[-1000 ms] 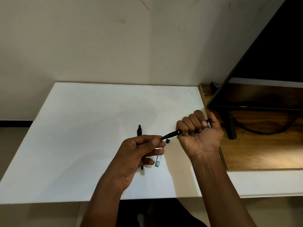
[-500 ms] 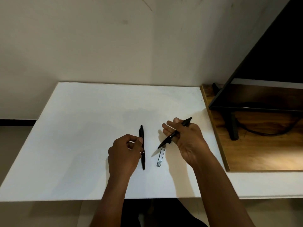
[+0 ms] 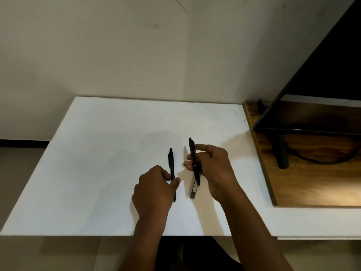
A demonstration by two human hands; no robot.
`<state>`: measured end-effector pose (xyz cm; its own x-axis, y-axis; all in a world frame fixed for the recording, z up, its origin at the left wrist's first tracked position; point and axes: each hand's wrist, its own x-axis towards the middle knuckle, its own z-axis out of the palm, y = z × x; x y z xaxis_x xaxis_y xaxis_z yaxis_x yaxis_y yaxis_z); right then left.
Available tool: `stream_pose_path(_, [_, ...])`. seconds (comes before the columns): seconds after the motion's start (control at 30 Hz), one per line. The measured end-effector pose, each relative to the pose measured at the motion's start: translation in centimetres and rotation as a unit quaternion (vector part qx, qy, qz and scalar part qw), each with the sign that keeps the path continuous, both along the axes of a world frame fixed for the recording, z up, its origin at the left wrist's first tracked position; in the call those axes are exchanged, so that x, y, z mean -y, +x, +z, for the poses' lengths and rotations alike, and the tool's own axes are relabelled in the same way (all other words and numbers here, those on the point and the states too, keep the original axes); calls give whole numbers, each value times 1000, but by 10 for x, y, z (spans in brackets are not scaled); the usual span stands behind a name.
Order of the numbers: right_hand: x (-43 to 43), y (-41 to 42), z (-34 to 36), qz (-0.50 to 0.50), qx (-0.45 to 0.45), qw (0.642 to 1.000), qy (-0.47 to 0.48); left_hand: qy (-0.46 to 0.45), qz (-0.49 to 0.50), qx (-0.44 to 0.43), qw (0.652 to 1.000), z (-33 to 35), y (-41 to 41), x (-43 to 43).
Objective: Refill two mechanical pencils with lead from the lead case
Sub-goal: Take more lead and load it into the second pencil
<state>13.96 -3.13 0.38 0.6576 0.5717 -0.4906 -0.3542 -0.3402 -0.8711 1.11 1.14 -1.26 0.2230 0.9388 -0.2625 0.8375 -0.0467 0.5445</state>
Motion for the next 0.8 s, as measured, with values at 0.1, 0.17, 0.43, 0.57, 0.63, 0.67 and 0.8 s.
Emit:
stream_pose_path(0.1, [-1,-3,-5,-2,-15,1000,-24,-3,13,-10,1000,2,2,1])
stream_pose_path(0.17, [-2,-5,-7,11,-6,999,-35,-10,20,-8,1000,3,2,1])
stream_pose_path(0.43, [-4,-22,-20,114,328,922,-168,-141,86,165,972,11,-7,-14])
stream_pose_path(0.57, [-13,-37,-25,116,403,885,-204,-159,119,243,949,15,-15,-23])
stream_pose_path(0.63, [-17,-41,-26,127,425,871,-211,-152,121,259,946,17,-15,-25])
stream_pose_path(0.67, [-18,-43,-27,137,438,861,-219,-155,120,268,943,17,-15,-25])
stream_pose_path(0.8, [-20,-47,-27,161,452,845,-235,-150,88,282,944,17,-18,-25])
